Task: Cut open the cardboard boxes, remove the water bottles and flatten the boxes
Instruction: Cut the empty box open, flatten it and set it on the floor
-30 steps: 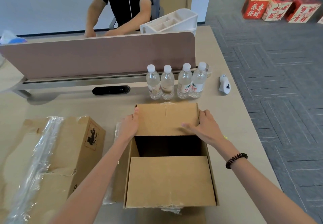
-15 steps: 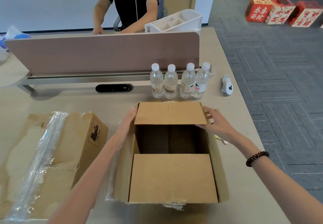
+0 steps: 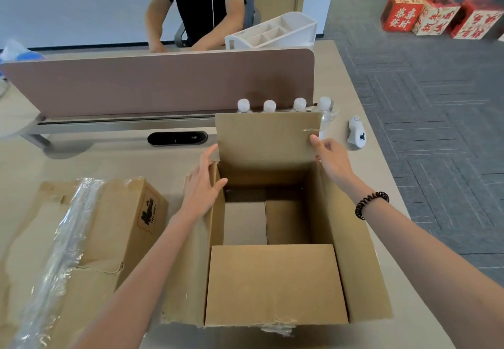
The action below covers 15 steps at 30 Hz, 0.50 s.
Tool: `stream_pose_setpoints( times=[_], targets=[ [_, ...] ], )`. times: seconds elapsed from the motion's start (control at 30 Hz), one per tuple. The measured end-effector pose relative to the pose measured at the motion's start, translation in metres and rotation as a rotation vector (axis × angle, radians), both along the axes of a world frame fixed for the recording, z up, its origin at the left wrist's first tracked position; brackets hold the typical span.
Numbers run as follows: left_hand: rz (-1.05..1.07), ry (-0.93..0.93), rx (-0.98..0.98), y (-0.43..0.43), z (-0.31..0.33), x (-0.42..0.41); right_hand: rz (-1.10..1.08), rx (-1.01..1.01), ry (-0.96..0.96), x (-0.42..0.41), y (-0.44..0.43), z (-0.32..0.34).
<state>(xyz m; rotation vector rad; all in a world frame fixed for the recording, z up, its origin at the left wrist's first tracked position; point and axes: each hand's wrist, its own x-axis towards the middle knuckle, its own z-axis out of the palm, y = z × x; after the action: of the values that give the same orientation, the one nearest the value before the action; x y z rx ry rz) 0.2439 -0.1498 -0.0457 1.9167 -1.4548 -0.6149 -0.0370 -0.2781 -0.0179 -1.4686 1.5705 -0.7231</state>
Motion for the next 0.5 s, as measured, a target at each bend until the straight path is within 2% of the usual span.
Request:
stream_pose_setpoints(
  times=[0.23, 0.33, 0.4, 0.5],
  targets=[
    [-0.010, -0.207, 0.029, -0.007, -0.003, -0.007, -0.070, 0.015, 0.109, 0.005, 0.003, -0.012],
    [-0.002, -0.235, 0.093, -0.006, -0.002, -0.008, -0.059, 0.000, 0.152, 0.003, 0.008, -0.017],
    [0.001, -0.234, 0.140, -0.009, -0.001, -0.008, -0.027, -0.063, 0.185, 0.004, 0.011, -0.018],
    [0.016, -0.251, 0.174, -0.012, 0.000, -0.009, 0.097, -0.265, 0.386, 0.007, 0.012, -0.022]
  ],
)
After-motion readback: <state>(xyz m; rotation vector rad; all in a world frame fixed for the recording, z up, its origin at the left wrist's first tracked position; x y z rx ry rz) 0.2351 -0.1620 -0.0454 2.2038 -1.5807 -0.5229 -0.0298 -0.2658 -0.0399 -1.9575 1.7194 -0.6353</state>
